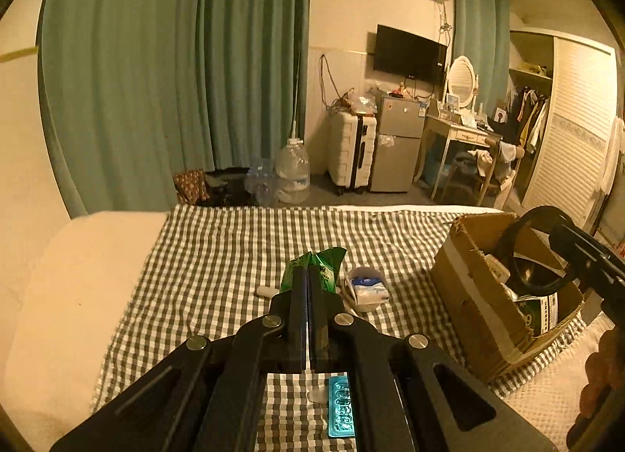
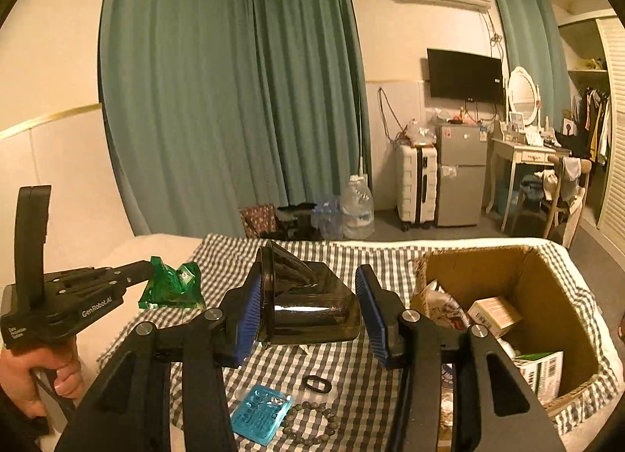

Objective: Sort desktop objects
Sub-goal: 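Carry the green bag with left tool while right tool carries black object to box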

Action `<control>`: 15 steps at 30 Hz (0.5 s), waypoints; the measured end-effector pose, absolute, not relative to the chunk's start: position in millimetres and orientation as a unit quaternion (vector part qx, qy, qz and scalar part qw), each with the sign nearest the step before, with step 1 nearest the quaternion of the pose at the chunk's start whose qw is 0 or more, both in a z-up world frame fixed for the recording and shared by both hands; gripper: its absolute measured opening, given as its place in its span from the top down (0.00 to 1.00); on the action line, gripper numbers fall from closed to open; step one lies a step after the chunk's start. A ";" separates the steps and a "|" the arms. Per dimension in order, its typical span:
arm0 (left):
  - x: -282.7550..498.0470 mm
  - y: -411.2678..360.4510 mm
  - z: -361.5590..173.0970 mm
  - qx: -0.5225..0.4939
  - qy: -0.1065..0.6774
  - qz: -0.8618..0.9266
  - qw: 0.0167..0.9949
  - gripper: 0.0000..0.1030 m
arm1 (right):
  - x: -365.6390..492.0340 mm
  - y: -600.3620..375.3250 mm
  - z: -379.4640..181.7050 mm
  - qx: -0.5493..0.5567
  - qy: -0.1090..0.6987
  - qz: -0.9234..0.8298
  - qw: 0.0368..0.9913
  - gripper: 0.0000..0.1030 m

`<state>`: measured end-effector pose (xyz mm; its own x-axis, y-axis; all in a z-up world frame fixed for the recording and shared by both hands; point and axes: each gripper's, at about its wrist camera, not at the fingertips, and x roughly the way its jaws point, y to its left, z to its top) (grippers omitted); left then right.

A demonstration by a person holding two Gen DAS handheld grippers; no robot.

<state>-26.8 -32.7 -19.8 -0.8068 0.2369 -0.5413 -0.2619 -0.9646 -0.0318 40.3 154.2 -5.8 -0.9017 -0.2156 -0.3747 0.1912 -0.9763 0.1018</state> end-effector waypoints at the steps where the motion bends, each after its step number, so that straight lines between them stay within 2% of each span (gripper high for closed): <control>1: -23.5 -32.4 -16.5 -0.279 0.020 0.951 0.132 1.00 | 44.7 155.6 -1.2 0.193 -0.030 -0.975 0.104 0.55; 15: 18.1 15.6 38.3 -0.243 0.019 0.955 0.167 1.00 | 87.4 198.1 35.5 0.152 -0.037 -0.985 0.080 0.55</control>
